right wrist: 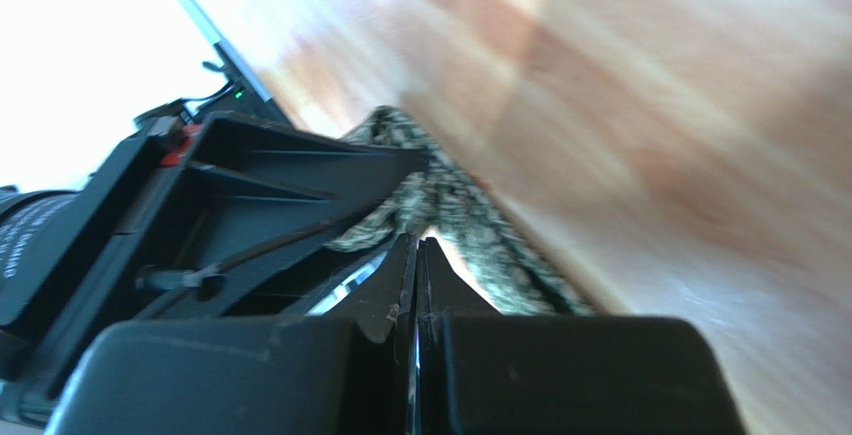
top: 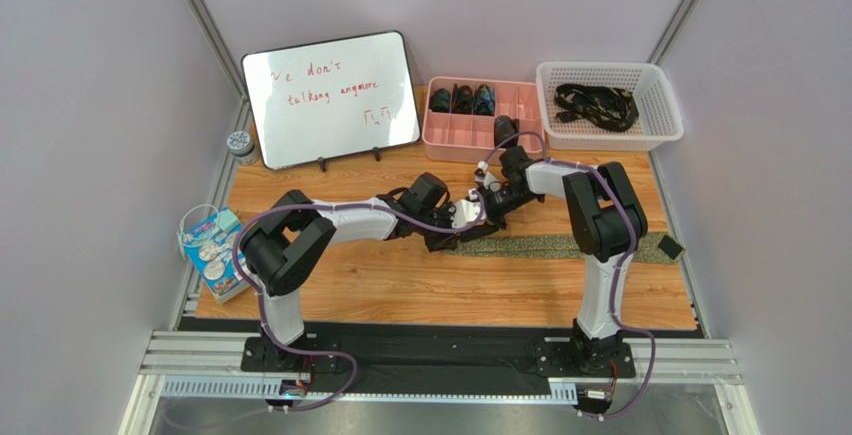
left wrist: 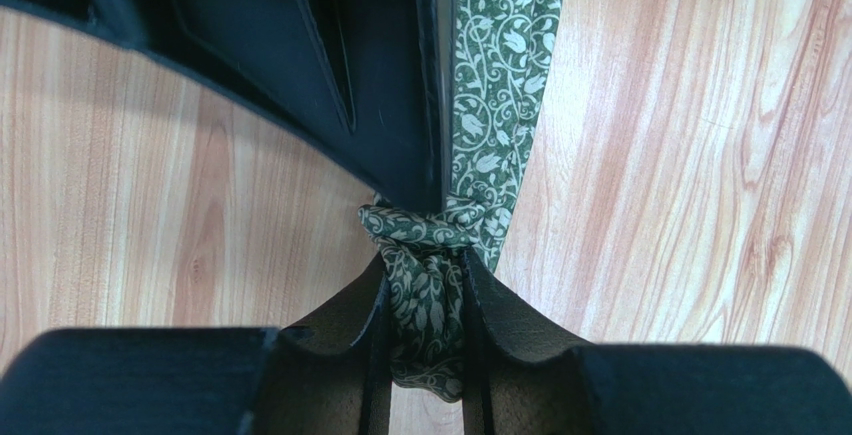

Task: Roll the ties
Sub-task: Roll the tie at the center of the board.

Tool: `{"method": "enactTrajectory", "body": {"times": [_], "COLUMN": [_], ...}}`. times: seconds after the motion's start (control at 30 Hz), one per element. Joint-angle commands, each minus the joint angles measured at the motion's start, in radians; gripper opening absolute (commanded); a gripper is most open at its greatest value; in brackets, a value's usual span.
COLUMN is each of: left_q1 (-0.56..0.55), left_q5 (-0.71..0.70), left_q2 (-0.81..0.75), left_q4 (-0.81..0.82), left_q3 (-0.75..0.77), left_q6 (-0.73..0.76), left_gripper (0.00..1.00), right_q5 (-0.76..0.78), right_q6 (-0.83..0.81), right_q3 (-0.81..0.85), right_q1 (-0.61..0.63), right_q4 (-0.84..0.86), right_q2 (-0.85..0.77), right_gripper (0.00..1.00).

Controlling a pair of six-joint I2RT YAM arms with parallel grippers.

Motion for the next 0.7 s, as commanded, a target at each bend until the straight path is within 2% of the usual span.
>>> {"method": "enactTrajectory", "body": {"times": [0.0, 0.17, 0.27, 0.3, 0.4, 0.57, 0.67], "left_q1": [-0.005, -0.005, -0.005, -0.005, 0.004, 0.005, 0.010], "left_q5": [-0.027, -0.026, -0.018, -0.015, -0.003, 0.002, 0.016], "left_q2": [0.020, 0.020, 0.020, 0.025, 0.026, 0.025, 0.028], "left_q4": [-0.083, -0.085, -0.079, -0.080, -0.077, -0.067, -0.062], "left_q3": [-0.022, -0.021, -0.022, -0.019, -0.015, -0.022, -0.021], "left_q6": [0.006, 0.006, -0.002, -0.011, -0.028, -0.043, -0.063], "left_gripper": [0.18, 0.18, 0.18, 0.18, 0.18, 0.18, 0.18], "right_q5": [0.056, -0.060, -0.099, -0.103, -0.102, -0.099, -0.097], "right_q6": [-0.039, -0.043, -0.020, -0.010, 0.021, 0.060, 0.076], "right_q3": [-0.008, -0.002, -0.017, -0.028, -0.059, -0.089, -0.114], "right_q1": [-0.018, -0.024, -0.024, -0.024, -0.024, -0.016, -0.005], "right_q4": [0.010, 0.019, 0.065, 0.104, 0.158, 0.221, 0.278], "right_q2": [-0.035, -0.049, -0.088, -0.098, -0.124, -0.111, -0.112], "right_gripper": [0.00, 0.00, 0.18, 0.28, 0.45, 0.51, 0.51]}}
